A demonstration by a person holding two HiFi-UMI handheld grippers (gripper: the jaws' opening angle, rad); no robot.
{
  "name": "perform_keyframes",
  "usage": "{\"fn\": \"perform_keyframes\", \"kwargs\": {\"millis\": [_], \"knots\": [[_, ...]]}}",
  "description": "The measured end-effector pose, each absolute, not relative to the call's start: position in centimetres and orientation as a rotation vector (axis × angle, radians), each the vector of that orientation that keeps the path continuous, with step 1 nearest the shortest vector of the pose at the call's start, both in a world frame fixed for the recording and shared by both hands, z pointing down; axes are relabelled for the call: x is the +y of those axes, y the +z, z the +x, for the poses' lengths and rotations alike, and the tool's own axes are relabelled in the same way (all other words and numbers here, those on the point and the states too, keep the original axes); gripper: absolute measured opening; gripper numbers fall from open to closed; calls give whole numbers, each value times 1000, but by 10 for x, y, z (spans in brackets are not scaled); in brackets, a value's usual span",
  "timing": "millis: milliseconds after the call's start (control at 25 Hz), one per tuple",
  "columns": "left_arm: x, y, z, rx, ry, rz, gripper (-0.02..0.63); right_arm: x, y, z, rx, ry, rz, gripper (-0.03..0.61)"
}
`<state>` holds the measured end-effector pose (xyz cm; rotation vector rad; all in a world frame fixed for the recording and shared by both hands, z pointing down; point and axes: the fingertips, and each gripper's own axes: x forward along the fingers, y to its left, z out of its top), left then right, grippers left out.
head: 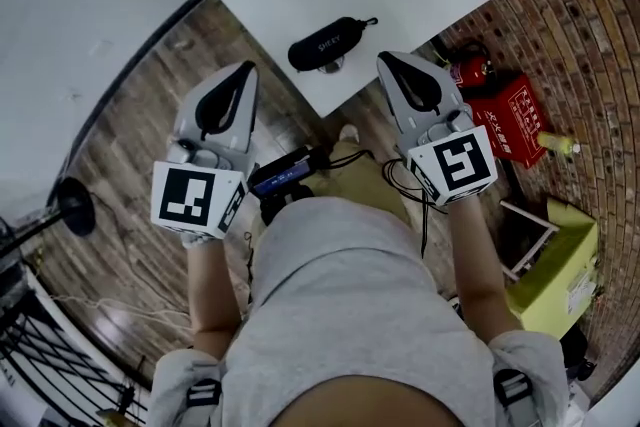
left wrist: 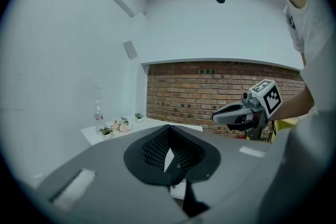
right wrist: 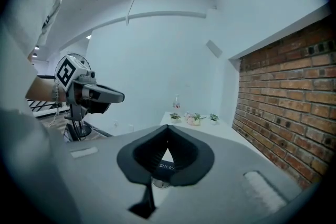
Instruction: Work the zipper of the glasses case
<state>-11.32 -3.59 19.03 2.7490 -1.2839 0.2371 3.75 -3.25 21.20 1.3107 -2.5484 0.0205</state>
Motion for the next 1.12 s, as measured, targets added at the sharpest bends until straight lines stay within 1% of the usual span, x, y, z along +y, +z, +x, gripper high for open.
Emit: {"fn": "perform_keyframes", "kwargs": {"millis": [440, 1120], "knots": [[-28, 196, -121, -1307, 259, 2750, 12, -24, 209, 38, -2551, 43, 1346, 2], [-27, 199, -114, -1280, 272, 2764, 11, -21, 209, 32, -2542, 20, 1324, 2]]}}
